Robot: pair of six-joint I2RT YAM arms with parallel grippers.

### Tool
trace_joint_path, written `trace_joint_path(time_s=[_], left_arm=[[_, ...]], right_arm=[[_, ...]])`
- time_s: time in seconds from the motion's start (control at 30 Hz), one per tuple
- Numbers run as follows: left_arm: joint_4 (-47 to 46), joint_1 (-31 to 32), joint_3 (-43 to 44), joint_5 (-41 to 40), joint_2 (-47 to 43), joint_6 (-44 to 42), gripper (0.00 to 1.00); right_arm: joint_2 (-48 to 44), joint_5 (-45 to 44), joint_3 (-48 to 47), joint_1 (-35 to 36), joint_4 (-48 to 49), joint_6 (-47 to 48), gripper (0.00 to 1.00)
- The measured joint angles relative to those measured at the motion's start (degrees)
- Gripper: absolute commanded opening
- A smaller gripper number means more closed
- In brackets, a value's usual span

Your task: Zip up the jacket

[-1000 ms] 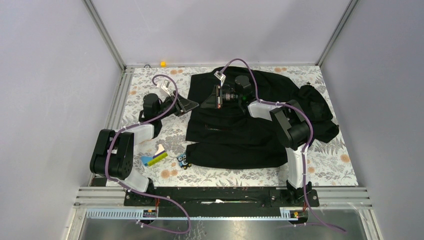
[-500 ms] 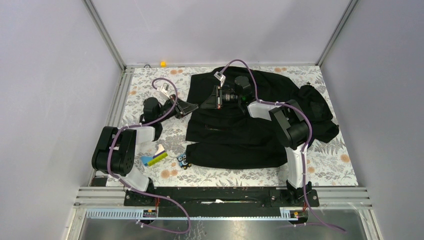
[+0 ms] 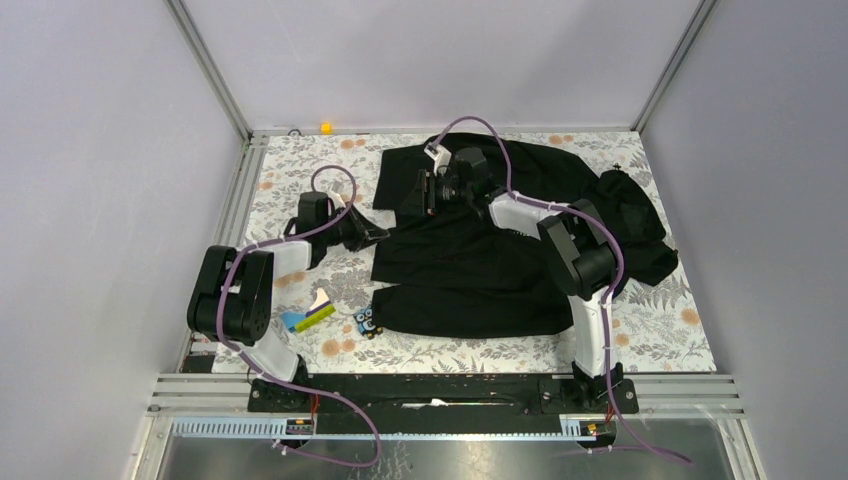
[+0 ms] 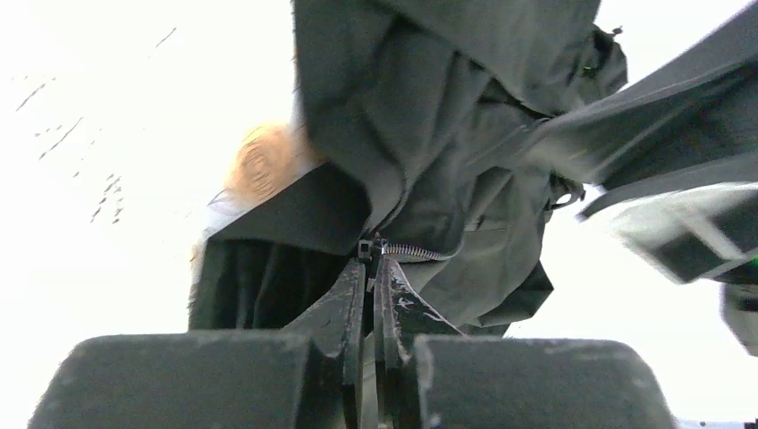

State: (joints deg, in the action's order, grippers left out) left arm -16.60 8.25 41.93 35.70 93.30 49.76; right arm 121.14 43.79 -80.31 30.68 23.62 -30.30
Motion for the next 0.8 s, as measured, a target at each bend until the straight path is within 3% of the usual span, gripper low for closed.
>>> trace_joint_path(time_s=[0.27,0.47,0.67,0.8], left_arm=[[1.44,0.22,-2.84,-2.51,3.23,2.40,0.00],[-0.79,1.75,-5.44,-4.11,3.67,5.70,0.00],[-4.63,3.02,-8.81,-4.28,4.28,7.93,0.00],[-5.38,3.10,-9.05,-4.31,4.28,7.96,0.00]], right_arm=[[4.57,-10.73,-18.21,0.55,-16.52,13.27,0.54],[14.97,-16.39,-34.23,2.73,-28.44,21.79,0.56],[30.03,-20.28,-58.66,5.25,-42.80,28.26,0.60],[33.00,-22.58,-62.55,6.27,-47.28,31.23,0.67]])
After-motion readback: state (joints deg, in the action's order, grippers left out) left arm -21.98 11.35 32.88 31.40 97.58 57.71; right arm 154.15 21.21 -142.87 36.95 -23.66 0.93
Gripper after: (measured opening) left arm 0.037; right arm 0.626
